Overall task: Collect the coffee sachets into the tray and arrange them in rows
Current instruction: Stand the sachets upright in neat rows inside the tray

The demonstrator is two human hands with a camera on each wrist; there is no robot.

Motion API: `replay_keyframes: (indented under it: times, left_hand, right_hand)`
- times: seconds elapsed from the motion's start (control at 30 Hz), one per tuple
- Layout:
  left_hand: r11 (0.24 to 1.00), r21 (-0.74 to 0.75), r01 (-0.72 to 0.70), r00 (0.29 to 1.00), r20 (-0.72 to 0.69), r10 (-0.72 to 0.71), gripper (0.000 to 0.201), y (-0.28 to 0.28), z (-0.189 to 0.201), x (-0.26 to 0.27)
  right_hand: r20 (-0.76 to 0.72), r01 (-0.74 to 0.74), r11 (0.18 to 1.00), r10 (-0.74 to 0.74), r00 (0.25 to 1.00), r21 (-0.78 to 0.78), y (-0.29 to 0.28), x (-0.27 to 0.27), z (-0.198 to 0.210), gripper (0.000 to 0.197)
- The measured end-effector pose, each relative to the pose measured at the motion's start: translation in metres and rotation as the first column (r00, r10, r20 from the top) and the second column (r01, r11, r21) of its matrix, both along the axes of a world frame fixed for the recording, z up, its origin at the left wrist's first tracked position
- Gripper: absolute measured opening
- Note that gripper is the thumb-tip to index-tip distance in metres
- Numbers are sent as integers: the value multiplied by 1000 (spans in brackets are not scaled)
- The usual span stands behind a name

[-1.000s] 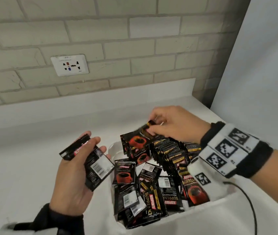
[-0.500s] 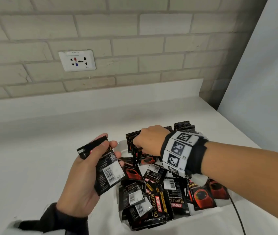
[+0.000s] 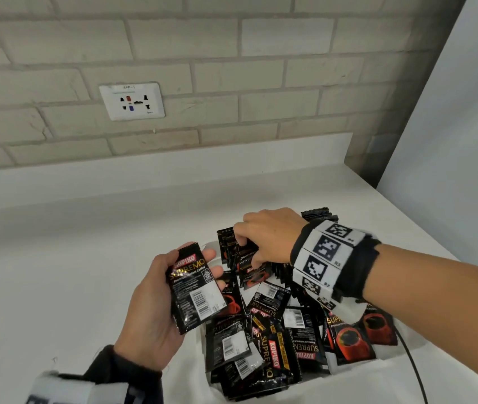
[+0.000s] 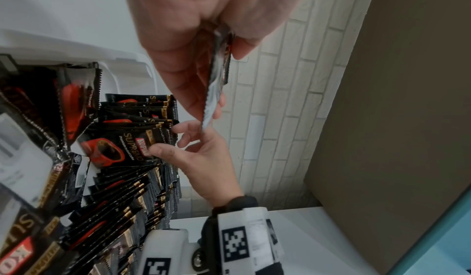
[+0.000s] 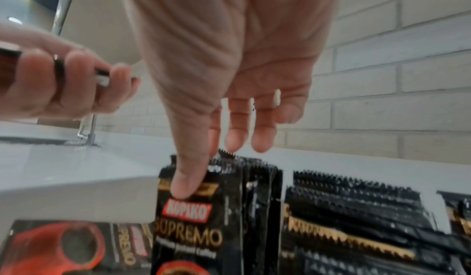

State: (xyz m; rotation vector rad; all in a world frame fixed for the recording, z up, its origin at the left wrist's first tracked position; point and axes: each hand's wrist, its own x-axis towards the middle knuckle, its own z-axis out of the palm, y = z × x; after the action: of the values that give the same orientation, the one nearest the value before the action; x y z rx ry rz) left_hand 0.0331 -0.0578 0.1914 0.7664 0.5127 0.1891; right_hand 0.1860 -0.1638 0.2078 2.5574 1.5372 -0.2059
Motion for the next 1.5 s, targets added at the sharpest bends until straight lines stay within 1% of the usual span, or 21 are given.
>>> replay_keyframes:
  times: [0.03,0.07,0.1,0.2,0.23,0.37,0.43,0.5,0.6,0.7,0.83,0.97,1.07,1.2,1.27,1.3,1.4,1.47,1.5]
  left_hand:
    - [1000,21,12,1000,-12,-12,57,-1,-2,2]
    - [999,42,14,1000,-18,-13,58,-2,-3,3]
    - [998,61,5,1000,-24,-3,56,-3,-5,5]
    - [992,127,-7,999,-42,13,36,-6,-6,7]
    - [989,147,1,999,-44,6,33,-8,-6,7]
    - [976,213,45,997,-74,-29,32,-7,-8,6]
    - [965,247,89,993,-102,-65,36,-4,-10,6]
    - [946,278,169,983,-116,-141,37,-5,-11,7]
    - [889,339,308,950,-154,-270,27,-12,-10,14]
    - [841,390,374,926,-208,-316,15,-18,-12,28]
    - [846,394,359,928,-250,-277,4,-19,-15,48]
    - [849,397,347,925,-295,-240,7,-19,-17,58]
    - [856,388,341,926,-295,-235,10,-20,-18,59]
    - [845,383,373,919,-280,-279,8,-17,-18,55]
    - [846,397,356,928,-256,-270,9,-14,-18,52]
    - [847,403,347,932,-246,-265,12,-12,-17,50]
    - [833,449,324,944,-217,-250,11,-10,-14,45]
    - [822,486,296,955,-169,-244,10,-12,-9,41]
    - [818,503,280,960,-144,-240,14,-13,-6,40]
  right_hand:
    - [-9,12,1000,-12,1000,15,-2,0,1,37]
    - [-15,23,999,-23,1000,28,-5,1,3,36]
    - [-19,32,999,-31,999,35,-8,1,3,36]
    - [-21,44,999,-44,999,26,-13,0,2,32]
    - [-15,43,999,-42,999,22,-14,0,0,30]
    - [28,12,1000,-12,1000,21,-13,2,-6,23]
    - [63,2,1000,-3,998,21,-8,3,-9,27]
    - [81,23,999,-25,996,25,-3,5,-9,29]
    - [77,83,997,-83,994,7,6,10,-5,33]
    - [84,107,994,-104,991,-37,11,13,-2,35]
    - [65,123,991,-120,991,-45,10,16,-2,29]
    - [30,107,993,-106,994,-46,3,18,-1,21]
    - [-4,98,995,-98,995,9,-1,19,4,16]
    - [-94,153,972,-138,986,177,-11,13,18,15]
    - [-179,206,950,-166,970,233,-20,9,24,10]
    - [-235,238,937,-178,955,256,-26,6,27,11]
    - [-445,343,886,-183,877,312,-43,-8,30,23]
    - [-549,387,871,-172,818,303,-53,-22,27,32]
    - [-590,400,867,-163,791,296,-56,-29,24,33]
